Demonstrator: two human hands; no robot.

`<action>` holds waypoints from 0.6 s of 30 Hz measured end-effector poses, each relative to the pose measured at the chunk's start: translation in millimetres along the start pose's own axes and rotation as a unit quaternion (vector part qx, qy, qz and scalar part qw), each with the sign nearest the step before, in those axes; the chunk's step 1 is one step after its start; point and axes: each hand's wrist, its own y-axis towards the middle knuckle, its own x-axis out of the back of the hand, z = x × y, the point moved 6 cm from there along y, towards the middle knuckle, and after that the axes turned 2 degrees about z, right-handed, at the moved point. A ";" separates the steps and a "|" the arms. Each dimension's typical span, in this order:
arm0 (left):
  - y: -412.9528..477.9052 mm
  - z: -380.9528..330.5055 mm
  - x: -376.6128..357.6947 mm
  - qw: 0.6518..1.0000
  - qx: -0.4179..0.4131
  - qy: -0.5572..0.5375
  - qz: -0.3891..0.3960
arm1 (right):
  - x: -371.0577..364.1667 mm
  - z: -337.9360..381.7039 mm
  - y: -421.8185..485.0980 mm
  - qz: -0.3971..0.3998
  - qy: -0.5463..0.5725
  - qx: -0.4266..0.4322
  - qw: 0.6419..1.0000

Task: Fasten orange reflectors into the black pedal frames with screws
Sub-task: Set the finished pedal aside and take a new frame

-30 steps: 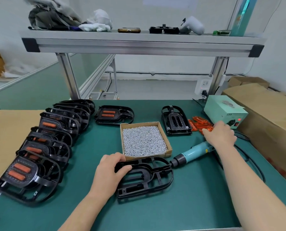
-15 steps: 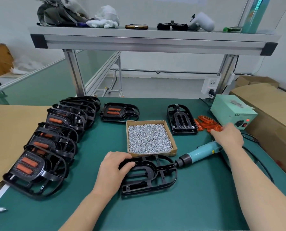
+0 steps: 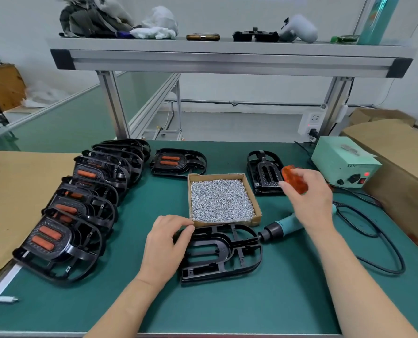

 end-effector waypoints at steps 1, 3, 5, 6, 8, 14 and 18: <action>0.0 -0.3 1.0 1.000 0.000 0.002 -0.006 | -4.1 8.4 -6.1 0.005 0.010 0.013 1.000; 0.1 -0.5 2.0 1.000 -0.001 0.005 -0.015 | -11.7 24.2 -18.3 0.019 0.031 0.027 0.999; 0.1 0.3 2.0 1.000 -0.001 0.005 -0.022 | -18.9 38.9 -30.3 0.030 0.061 0.043 0.997; 0.0 0.8 1.7 1.000 0.001 0.001 -0.026 | -23.0 45.6 -36.4 0.040 0.077 0.048 0.995; -0.7 1.8 1.8 0.999 0.012 -0.022 -0.033 | -32.8 56.9 -48.4 0.070 0.105 0.041 0.991; -2.3 -1.3 0.3 0.999 0.010 -0.036 -0.023 | -62.8 80.8 -79.0 0.159 0.141 0.012 0.977; -1.6 -13.8 1.3 0.998 -0.057 0.005 -0.015 | -69.7 88.7 -86.6 0.196 0.141 0.038 0.970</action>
